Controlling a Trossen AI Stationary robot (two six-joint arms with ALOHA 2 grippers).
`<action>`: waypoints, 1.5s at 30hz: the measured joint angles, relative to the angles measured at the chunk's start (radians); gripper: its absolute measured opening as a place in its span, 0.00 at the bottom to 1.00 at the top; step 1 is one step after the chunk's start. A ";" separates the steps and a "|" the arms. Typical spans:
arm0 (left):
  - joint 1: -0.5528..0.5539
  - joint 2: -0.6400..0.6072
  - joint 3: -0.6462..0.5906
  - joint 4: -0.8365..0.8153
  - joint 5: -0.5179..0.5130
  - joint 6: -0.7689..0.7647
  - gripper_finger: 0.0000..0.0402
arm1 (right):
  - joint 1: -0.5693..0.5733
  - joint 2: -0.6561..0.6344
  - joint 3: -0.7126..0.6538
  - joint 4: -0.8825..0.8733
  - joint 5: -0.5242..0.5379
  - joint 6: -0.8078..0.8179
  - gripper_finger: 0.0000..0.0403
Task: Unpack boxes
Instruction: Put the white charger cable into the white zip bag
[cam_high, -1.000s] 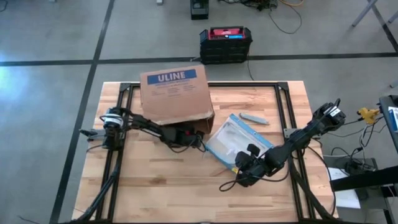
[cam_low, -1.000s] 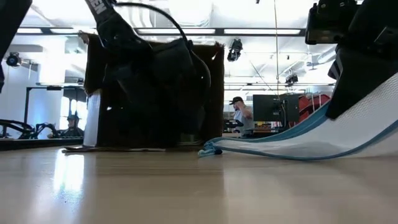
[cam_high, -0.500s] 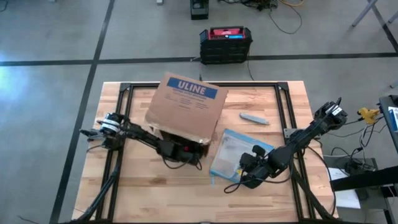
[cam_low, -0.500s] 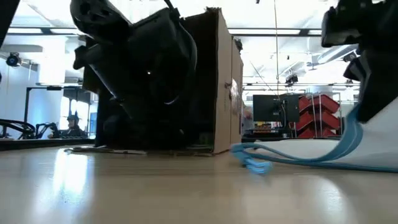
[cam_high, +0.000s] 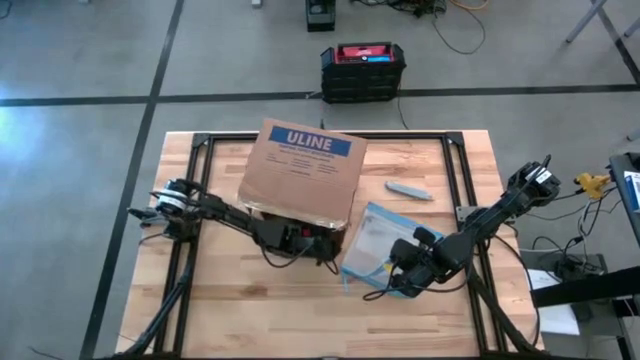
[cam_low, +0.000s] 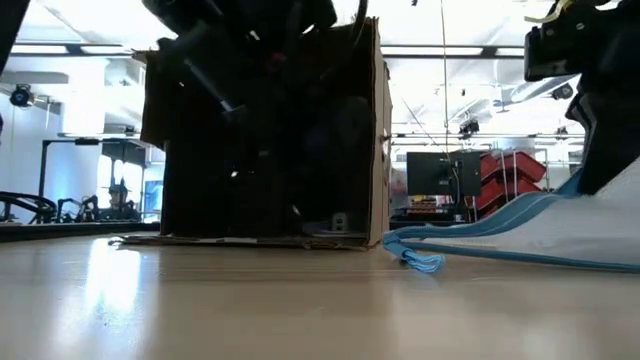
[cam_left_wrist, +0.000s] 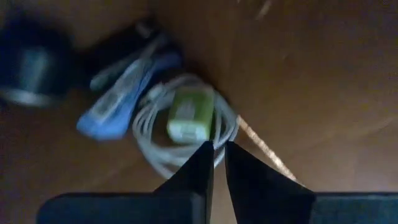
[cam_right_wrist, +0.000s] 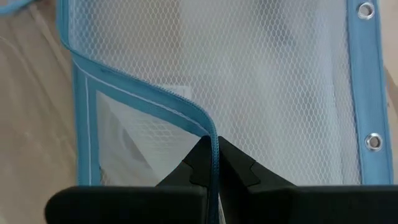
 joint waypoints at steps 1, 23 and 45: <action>0.007 0.000 0.002 0.026 0.000 0.020 0.06 | 0.000 0.000 0.000 0.002 0.010 0.001 0.00; 0.164 0.250 -0.006 0.458 -0.175 -0.034 0.06 | 0.000 0.005 -0.001 0.065 0.152 0.026 0.00; 0.086 -0.003 -0.007 0.027 0.037 -0.044 0.06 | 0.000 0.005 -0.001 0.074 0.150 0.008 0.00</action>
